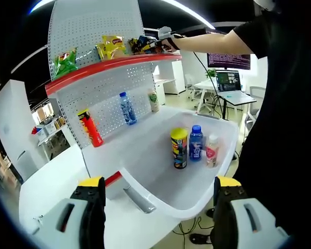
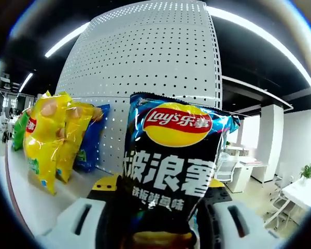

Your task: Place the items from the shopping basket onto the snack and drink counter

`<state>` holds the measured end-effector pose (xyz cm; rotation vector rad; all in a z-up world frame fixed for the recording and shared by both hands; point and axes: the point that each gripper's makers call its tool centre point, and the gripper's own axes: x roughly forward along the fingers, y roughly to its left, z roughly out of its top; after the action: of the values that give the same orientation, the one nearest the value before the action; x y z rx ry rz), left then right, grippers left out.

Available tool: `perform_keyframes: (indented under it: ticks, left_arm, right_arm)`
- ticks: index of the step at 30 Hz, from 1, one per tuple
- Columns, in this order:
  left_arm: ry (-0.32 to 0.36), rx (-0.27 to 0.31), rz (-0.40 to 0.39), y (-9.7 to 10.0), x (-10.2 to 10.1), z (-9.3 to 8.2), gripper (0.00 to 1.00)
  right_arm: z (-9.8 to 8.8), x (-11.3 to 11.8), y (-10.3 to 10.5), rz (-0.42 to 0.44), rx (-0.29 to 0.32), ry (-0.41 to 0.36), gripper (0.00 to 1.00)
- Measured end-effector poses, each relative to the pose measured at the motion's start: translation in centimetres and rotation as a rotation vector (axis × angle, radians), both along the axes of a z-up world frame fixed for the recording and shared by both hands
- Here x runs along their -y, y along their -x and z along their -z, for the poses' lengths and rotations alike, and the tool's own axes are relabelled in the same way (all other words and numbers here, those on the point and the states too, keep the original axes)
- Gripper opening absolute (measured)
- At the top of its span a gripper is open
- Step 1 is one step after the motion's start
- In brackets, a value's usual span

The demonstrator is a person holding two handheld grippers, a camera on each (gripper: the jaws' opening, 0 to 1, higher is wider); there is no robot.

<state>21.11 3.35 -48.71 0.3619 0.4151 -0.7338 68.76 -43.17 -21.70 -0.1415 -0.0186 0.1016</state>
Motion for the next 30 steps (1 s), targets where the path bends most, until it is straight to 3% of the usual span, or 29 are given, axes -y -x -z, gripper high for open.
perform_keyframes:
  ticks: [10, 21, 30]
  left_arm:
    - [0.002, -0.008, 0.002, 0.0, 0.1, 0.4, 0.86]
    - [0.004, -0.007, 0.0, -0.1, 0.1, 0.5, 0.86]
    - [0.005, -0.007, -0.002, -0.1, 0.0, 0.5, 0.86]
  right_arm:
    - [0.2, 1.1, -0.8, 0.01, -0.01, 0.001, 0.85]
    - [0.5, 1.2, -0.7, 0.035, -0.027, -0.017, 0.97]
    - [0.1, 0.9, -0.7, 0.023, -0.018, -0.05, 0.97]
